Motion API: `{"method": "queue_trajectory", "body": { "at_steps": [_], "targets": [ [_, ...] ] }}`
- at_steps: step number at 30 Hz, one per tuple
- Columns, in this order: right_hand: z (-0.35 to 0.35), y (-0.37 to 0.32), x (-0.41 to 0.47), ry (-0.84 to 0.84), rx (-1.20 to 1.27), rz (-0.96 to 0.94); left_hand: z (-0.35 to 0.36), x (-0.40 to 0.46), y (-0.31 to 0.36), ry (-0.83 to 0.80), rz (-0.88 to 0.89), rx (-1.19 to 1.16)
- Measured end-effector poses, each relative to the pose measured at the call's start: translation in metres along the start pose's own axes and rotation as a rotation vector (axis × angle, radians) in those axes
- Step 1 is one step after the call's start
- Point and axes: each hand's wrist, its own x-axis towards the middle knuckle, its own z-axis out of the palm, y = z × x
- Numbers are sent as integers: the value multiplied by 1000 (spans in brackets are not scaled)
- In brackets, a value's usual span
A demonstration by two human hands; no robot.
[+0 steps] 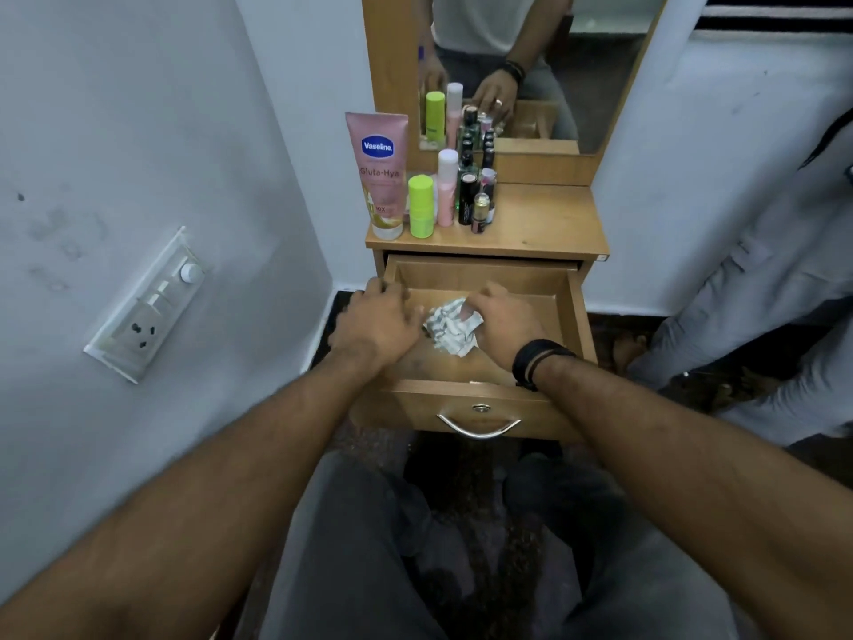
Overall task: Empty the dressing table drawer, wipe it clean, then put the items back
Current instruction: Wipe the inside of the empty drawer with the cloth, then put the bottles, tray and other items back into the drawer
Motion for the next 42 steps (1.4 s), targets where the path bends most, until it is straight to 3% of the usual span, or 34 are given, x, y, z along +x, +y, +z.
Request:
{"method": "queue_trajectory", "body": {
  "at_steps": [2,4,6,10,13,20,24,26,28,30,32,35,38,42],
  "targets": [
    [-7,3,-6,117,22,-20,-4,7,20,-70,-99,-337],
    [-16,4,-11,231,53,-46,-5,5,41,-212,-311,-731],
    [-25,7,-17,321,103,-64,-3,0,59,-326,-455,-910],
    [-40,22,-28,397,154,-54,5,0,87,-394,-477,-1022],
    [-49,46,-36,343,145,-58,8,8,113,-347,-422,-1079],
    [-83,107,-36,203,-159,8,-8,30,163,-343,-284,-1163],
    [-108,121,-11,267,-156,50,-18,57,188,-296,-241,-1163],
    [-122,124,11,359,-150,95,-23,79,197,-157,-186,-1106],
    [-134,123,36,417,-126,141,-30,98,201,26,-93,-905],
    [-138,122,55,363,-144,210,-33,109,202,143,36,-678],
    [-129,121,65,207,-194,322,-26,114,203,112,126,-446],
    [-105,126,67,10,-191,415,0,118,198,-103,196,-128],
    [-90,133,66,31,-216,383,21,120,195,-236,215,73],
    [-88,133,78,61,-248,425,33,128,208,-214,226,116]
  ]
}}
